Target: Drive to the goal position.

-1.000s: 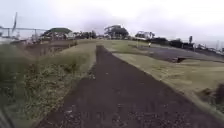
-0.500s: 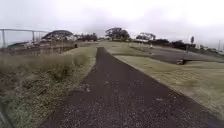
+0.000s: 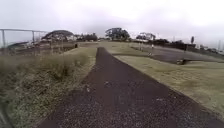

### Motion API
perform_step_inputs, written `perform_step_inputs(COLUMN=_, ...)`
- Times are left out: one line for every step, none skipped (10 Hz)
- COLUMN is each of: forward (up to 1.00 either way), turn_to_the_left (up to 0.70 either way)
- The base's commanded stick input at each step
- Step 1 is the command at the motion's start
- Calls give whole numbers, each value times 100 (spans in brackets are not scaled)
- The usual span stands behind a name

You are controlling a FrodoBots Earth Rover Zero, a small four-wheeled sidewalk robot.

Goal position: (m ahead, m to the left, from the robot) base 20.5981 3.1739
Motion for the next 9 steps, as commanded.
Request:
perform_step_inputs(forward=0, turn_to_the_left=-100)
perform_step_inputs(forward=100, turn_to_the_left=-40)
perform_step_inputs(forward=100, turn_to_the_left=-40)
perform_step_inputs(forward=100, turn_to_the_left=-40)
perform_step_inputs(forward=100, turn_to_the_left=-40)
perform_step_inputs(forward=100, turn_to_the_left=-35)
perform_step_inputs(forward=100, turn_to_the_left=-15)
perform_step_inputs(forward=100, turn_to_the_left=-1)
perform_step_inputs(forward=100, turn_to_the_left=0)
